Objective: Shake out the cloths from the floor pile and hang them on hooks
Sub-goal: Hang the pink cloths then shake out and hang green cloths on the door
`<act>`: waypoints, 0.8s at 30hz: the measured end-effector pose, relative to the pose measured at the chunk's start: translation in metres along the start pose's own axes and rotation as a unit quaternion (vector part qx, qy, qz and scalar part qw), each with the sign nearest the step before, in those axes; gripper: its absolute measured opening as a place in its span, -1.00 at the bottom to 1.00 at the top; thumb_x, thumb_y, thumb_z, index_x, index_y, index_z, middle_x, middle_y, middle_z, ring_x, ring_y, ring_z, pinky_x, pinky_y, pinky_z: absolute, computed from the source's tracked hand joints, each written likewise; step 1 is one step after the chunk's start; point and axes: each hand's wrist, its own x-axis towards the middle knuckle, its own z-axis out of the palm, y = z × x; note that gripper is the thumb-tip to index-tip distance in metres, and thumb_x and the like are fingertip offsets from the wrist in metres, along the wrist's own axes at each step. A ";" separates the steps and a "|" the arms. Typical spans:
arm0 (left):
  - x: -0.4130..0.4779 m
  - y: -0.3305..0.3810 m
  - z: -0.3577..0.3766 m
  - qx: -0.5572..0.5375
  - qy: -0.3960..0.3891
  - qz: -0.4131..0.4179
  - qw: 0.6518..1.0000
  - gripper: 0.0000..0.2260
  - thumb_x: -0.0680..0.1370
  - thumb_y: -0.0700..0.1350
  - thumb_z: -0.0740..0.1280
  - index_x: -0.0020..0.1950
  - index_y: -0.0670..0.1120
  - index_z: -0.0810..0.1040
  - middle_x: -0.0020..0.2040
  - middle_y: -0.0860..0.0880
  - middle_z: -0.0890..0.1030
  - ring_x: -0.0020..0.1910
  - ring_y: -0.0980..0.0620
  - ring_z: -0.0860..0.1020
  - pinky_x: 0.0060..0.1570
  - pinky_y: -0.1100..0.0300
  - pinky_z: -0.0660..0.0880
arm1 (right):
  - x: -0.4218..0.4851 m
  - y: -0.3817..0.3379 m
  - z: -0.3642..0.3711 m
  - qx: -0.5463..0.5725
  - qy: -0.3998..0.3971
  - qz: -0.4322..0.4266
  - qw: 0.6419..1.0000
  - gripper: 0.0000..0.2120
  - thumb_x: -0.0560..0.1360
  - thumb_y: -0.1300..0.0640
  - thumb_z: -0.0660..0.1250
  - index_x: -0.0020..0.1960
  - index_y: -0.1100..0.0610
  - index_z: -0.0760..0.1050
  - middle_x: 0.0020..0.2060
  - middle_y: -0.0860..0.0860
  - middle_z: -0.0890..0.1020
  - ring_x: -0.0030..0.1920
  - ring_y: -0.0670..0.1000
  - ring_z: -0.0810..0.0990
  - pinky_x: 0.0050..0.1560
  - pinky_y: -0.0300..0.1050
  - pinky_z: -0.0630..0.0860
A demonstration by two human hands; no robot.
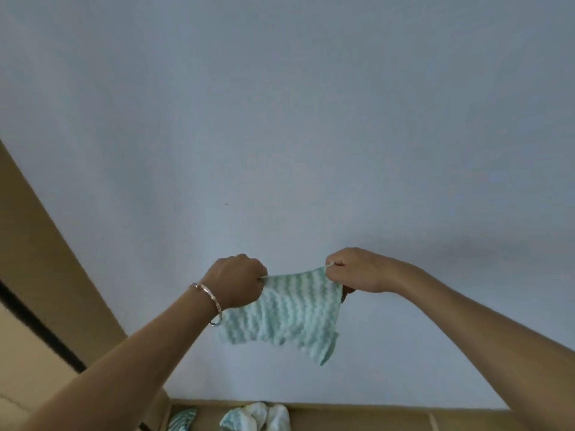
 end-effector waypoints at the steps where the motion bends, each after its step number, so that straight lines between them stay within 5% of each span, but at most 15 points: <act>1: 0.008 0.013 0.000 -0.021 -0.015 0.008 1.000 -0.75 0.55 -0.13 0.08 -0.34 -0.07 0.29 -0.23 -0.02 0.52 -0.16 -0.08 0.49 -0.21 0.17 0.34 | -0.015 0.010 -0.005 0.003 0.003 0.022 1.000 -0.78 0.49 0.06 0.14 -0.31 0.09 0.38 -0.33 0.03 0.60 -0.29 -0.02 0.56 -0.22 -0.12 0.37; 7: 0.050 0.101 -0.007 -0.094 -0.066 0.127 0.985 -0.73 0.56 -0.18 0.09 -0.35 -0.05 0.24 -0.37 0.01 0.38 -0.33 -0.01 0.35 -0.29 0.15 0.25 | -0.112 0.064 -0.042 0.037 0.117 0.110 0.986 -0.74 0.51 0.14 0.13 -0.36 0.09 0.27 -0.43 -0.05 0.46 -0.34 -0.01 0.50 -0.20 -0.10 0.37; 12: 0.066 0.188 -0.018 -0.073 -0.052 0.203 0.975 -0.72 0.57 -0.16 0.09 -0.34 0.01 0.27 -0.36 0.08 0.39 -0.27 -0.01 0.40 -0.27 0.17 0.26 | -0.200 0.111 -0.061 0.079 0.177 0.164 0.967 -0.75 0.54 0.12 0.13 -0.31 0.12 0.36 -0.29 0.04 0.61 -0.16 0.06 0.68 -0.13 -0.05 0.46; 17: 0.054 0.299 -0.015 -0.045 -0.121 0.307 0.943 -0.71 0.61 -0.19 0.05 0.17 -0.08 0.52 0.09 -0.03 0.57 0.06 -0.03 0.51 -0.03 0.18 0.38 | -0.303 0.161 -0.063 0.090 0.230 0.224 0.943 -0.73 0.53 0.11 0.14 -0.35 0.08 0.32 -0.36 -0.04 0.54 -0.27 0.00 0.59 -0.17 -0.08 0.39; 21: 0.024 0.391 -0.005 -0.073 -0.107 0.365 0.922 -0.77 0.60 -0.17 0.12 -0.12 -0.15 0.53 -0.20 -0.04 0.58 -0.15 -0.04 0.54 -0.24 0.20 0.34 | -0.397 0.200 -0.053 0.074 0.278 0.270 0.919 -0.69 0.56 0.12 0.15 -0.37 0.05 0.31 -0.45 -0.13 0.47 -0.45 -0.25 0.46 -0.27 -0.21 0.32; 24: -0.010 0.465 0.001 -0.085 -0.140 0.393 0.905 -0.65 0.60 -0.01 0.21 -0.39 -0.01 0.34 -0.41 0.09 0.40 -0.39 0.14 0.39 -0.39 0.31 0.25 | -0.473 0.235 -0.043 0.048 0.327 0.312 0.891 -0.72 0.55 0.10 0.16 -0.34 0.09 0.33 -0.46 -0.10 0.47 -0.51 -0.28 0.44 -0.28 -0.13 0.32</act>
